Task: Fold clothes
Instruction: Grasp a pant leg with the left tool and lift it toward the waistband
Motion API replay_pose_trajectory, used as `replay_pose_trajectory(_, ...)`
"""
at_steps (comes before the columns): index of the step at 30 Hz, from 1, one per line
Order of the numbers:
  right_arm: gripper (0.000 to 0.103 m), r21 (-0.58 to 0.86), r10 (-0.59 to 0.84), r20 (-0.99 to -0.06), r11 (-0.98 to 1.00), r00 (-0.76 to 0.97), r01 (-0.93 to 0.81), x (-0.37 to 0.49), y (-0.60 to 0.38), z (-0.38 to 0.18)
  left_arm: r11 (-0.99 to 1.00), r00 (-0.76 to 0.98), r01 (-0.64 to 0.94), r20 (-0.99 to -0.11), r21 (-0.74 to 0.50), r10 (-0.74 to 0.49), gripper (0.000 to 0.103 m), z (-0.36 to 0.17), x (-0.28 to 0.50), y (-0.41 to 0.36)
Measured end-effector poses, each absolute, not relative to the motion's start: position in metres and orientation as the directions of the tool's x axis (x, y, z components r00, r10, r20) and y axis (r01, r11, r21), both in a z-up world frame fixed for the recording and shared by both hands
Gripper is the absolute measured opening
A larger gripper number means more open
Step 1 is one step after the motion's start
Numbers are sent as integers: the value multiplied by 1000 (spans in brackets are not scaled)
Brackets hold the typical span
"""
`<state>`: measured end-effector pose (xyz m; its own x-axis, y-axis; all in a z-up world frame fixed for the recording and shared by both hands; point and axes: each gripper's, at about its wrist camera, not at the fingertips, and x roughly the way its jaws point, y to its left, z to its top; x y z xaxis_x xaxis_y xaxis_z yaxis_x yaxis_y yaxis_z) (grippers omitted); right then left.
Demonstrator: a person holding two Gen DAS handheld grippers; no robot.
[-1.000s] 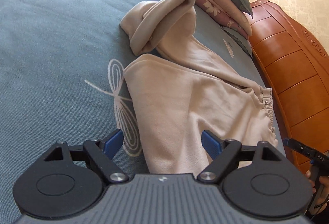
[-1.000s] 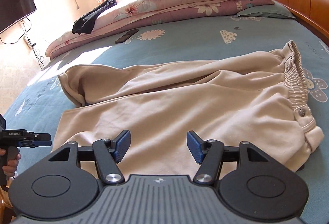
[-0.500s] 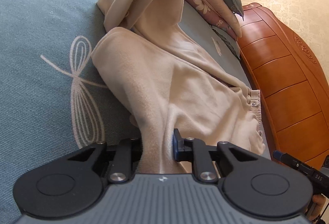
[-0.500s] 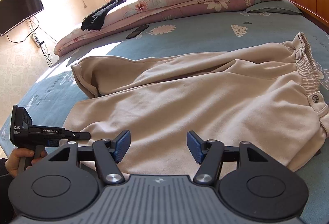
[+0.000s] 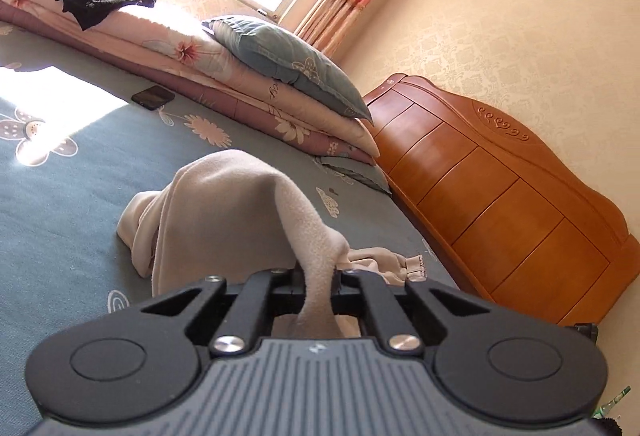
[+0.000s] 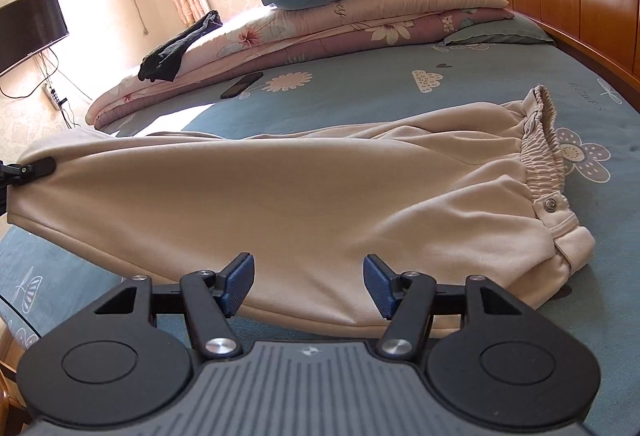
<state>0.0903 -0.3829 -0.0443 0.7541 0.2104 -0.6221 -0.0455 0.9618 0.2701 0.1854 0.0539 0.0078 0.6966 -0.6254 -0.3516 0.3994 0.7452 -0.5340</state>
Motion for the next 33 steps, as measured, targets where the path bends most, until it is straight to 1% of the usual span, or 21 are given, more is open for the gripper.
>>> replay_pose_trajectory(1,65,267,201,-624,963,755,-36,88,-386,-45,756,692,401,-369,-518,-620,3,9,182,54)
replay_pose_trajectory(4,65,270,179,-633,963,753,-1,83,-396,-48,795,690,338,-441,-504,-573,3,-3,172,62)
replay_pose_trajectory(8,65,287,168,-641,958,749,30,78,-405,-52,796,724,217,-454,-564,-519,2,-19,156,93)
replay_pose_trajectory(9,65,282,163,-642,959,749,33,76,-405,-52,796,729,207,-453,-569,-513,3,-19,151,102)
replay_pose_trajectory(12,65,259,149,-643,965,751,31,76,-405,-48,827,758,168,-466,-537,-456,3,-13,134,123)
replay_pose_trajectory(15,65,248,131,-655,968,744,48,79,-406,-49,843,733,120,-526,-524,-431,3,-25,137,137)
replay_pose_trajectory(18,65,257,121,-677,963,726,79,85,-406,-57,874,676,40,-631,-485,-381,3,-61,152,142)
replay_pose_trajectory(20,65,270,120,-689,958,714,100,87,-406,-62,863,650,-14,-660,-506,-376,3,-81,160,148)
replay_pose_trajectory(22,65,275,121,-697,955,706,108,86,-406,-65,865,623,-29,-686,-501,-376,4,-97,164,152)
replay_pose_trajectory(23,65,278,122,-701,954,702,112,85,-406,-66,876,599,-24,-708,-483,-374,7,-102,167,151)
replay_pose_trajectory(24,65,271,117,-707,956,698,114,83,-407,-67,891,590,-31,-728,-452,-349,16,-104,167,150)
replay_pose_trajectory(26,65,266,109,-712,956,693,123,82,-408,-67,920,576,-17,-756,-392,-311,16,-101,166,148)
replay_pose_trajectory(28,65,266,105,-715,955,691,129,82,-410,-68,946,610,15,-746,-325,-266,16,-82,160,148)
replay_pose_trajectory(29,66,269,108,-714,955,692,128,82,-411,-68,956,633,33,-734,-293,-246,19,-71,158,149)
replay_pose_trajectory(31,67,272,121,-711,956,692,113,85,-409,-67,967,690,75,-687,-243,-226,32,-42,156,151)
replay_pose_trajectory(32,68,271,126,-712,957,691,105,87,-407,-68,971,716,92,-663,-220,-219,43,-30,157,151)
replay_pose_trajectory(33,68,269,130,-712,958,690,96,90,-404,-68,975,740,108,-639,-195,-210,46,-19,160,149)
